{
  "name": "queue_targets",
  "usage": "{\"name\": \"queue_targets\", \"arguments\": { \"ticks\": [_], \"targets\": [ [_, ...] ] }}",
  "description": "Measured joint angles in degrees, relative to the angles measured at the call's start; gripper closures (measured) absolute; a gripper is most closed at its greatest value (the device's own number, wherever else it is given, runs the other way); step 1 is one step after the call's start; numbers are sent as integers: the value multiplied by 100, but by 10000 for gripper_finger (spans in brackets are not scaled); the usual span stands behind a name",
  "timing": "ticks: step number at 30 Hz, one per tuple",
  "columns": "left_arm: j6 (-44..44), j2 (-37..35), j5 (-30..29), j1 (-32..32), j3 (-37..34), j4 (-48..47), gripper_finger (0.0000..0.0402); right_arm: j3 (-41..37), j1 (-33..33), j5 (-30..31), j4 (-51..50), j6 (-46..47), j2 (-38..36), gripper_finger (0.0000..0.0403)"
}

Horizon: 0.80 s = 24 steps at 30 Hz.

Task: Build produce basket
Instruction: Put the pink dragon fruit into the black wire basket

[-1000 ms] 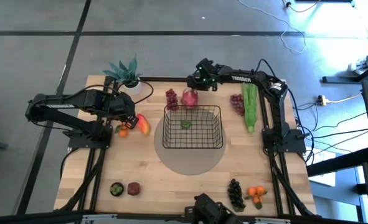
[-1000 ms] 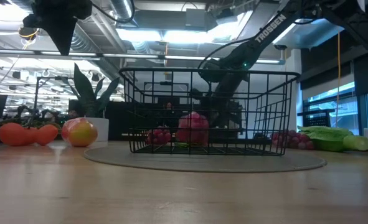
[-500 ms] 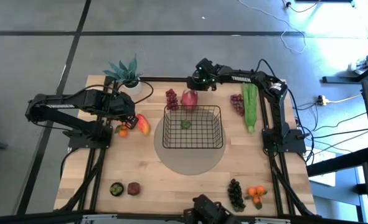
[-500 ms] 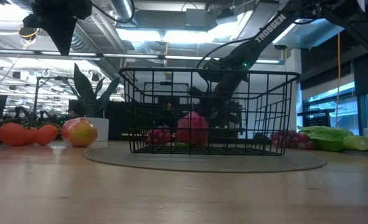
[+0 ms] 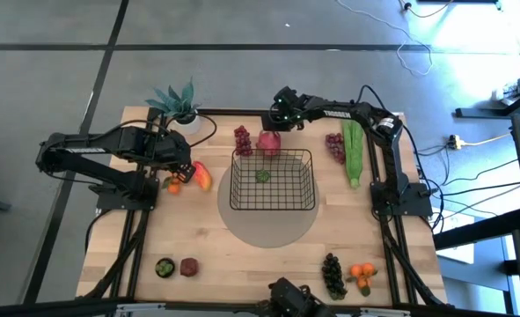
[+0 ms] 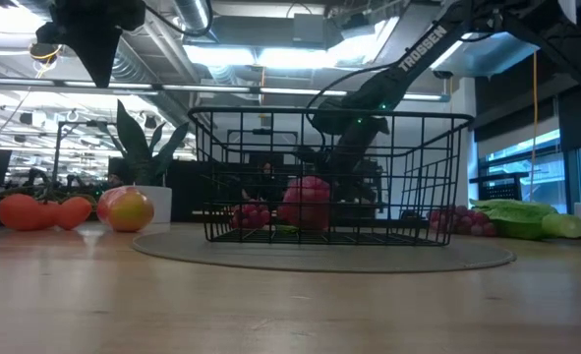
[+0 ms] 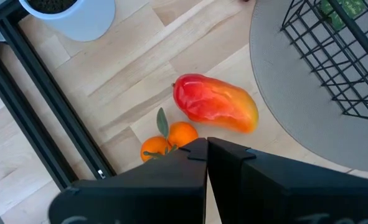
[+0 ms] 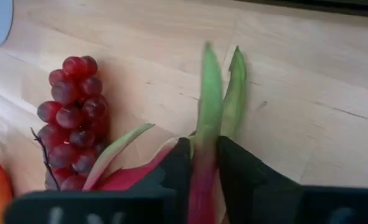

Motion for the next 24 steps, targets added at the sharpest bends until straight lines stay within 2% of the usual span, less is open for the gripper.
{"name": "queue_targets", "arguments": {
  "ticks": [3,11,18,24],
  "targets": [
    [2,0,0,0,0,0,401,0,0,16,35,-241,0,392],
    [0,0,0,1,0,0,401,191,10,-17,168,-969,13,401],
    [2,0,-6,0,0,0,401,993,130,39,-361,-1590,13,402],
    [3,1,-17,0,0,0,401,1937,370,456,-1290,-2293,13,403]
  ]
}}
